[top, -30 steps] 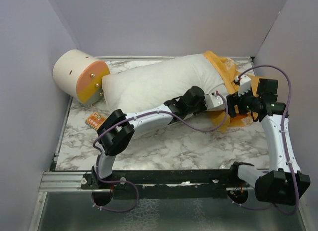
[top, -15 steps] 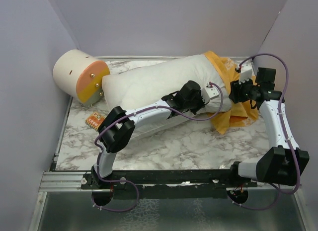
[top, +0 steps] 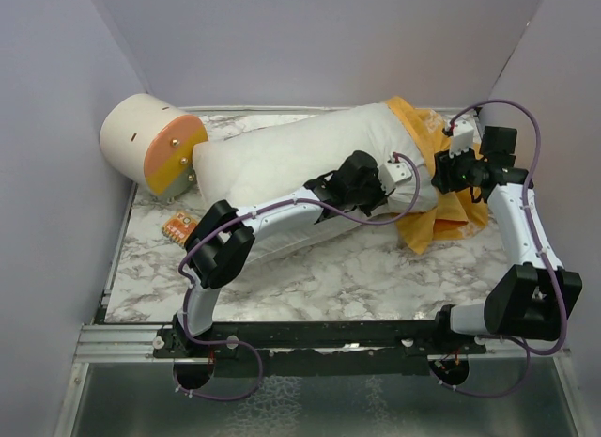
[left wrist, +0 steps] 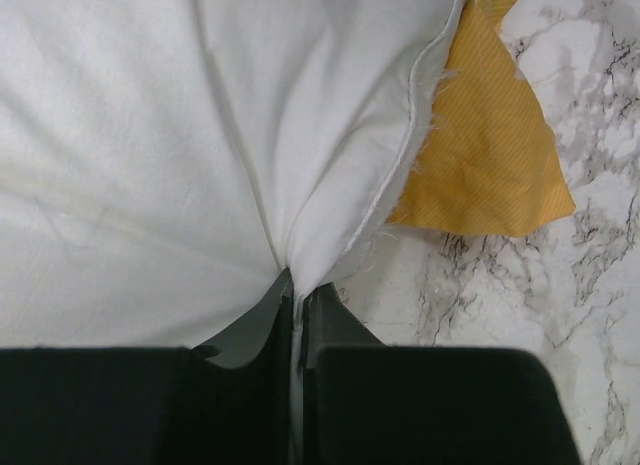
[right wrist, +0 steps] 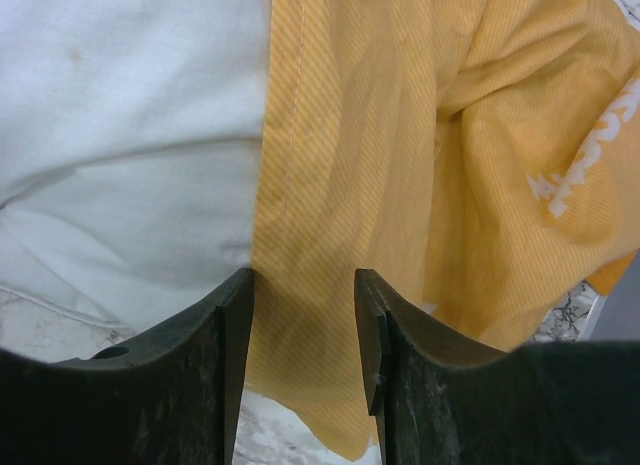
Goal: Put the pillow into the pillowcase
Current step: Stuff the pillow into the pillowcase.
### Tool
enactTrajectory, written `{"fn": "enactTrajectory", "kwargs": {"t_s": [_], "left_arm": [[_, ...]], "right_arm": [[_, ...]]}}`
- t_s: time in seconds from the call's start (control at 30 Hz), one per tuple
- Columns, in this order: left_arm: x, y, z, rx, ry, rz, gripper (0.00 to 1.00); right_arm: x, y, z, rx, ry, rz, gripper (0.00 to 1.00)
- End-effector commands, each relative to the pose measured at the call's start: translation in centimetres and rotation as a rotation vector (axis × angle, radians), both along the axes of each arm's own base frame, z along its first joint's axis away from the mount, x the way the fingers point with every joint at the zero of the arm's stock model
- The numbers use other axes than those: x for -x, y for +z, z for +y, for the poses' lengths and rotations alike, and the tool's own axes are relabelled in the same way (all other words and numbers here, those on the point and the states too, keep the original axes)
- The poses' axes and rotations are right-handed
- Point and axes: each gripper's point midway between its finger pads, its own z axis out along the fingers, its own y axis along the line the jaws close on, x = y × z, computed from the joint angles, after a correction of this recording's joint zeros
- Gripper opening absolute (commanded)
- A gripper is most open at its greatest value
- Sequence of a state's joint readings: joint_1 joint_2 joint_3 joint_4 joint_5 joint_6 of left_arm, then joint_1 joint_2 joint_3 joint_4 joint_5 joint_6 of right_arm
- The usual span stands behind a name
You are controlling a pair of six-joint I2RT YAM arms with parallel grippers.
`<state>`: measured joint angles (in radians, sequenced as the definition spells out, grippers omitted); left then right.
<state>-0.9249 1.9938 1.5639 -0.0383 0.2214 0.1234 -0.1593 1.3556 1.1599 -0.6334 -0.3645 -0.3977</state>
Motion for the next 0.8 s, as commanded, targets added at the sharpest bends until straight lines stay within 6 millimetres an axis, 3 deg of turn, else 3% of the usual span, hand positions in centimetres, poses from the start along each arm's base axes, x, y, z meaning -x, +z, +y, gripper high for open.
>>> {"fn": "enactTrajectory", "kwargs": {"t_s": [0.0,0.1,0.3,0.43,0.53,0.67,0.77], "left_arm": [[1.3,0.2,-1.0,0.044,-0.052,0.061,0.00],[1.2,0.3,-1.0,0.045,-0.052,0.063,0.00],[1.2,0.5,-1.0,0.056,-0.055,0.074,0.00],[0.9,0.6,-0.9,0.070,-0.053,0.085,0.00],[0.5,1.0,-1.1,0.088,-0.051,0.096,0.00],[-0.4,1.9,-1.5,0.107,-0.042,0.102,0.00],[-1.4,2.4,-1.8,0.106,-0.029,0.101,0.00]], "right_arm": [[-0.3,0.4,0.6,-0.025,0.035,-0.028,0.46],[-0.2,0.1,0.9,-0.037,0.043,-0.020,0.46],[-0.2,-2.1,-0.4,0.010,0.000,0.033,0.45],[-0.2,-1.6,-0.6,0.026,-0.002,0.022,0.17],[-0.2,-0.3,0.2,0.000,0.028,-0.005,0.04],[0.1,2.4,3.8,-0.106,0.157,-0.024,0.01],[0.6,5.6,9.1,-0.224,0.311,-0.042,0.01]]}}
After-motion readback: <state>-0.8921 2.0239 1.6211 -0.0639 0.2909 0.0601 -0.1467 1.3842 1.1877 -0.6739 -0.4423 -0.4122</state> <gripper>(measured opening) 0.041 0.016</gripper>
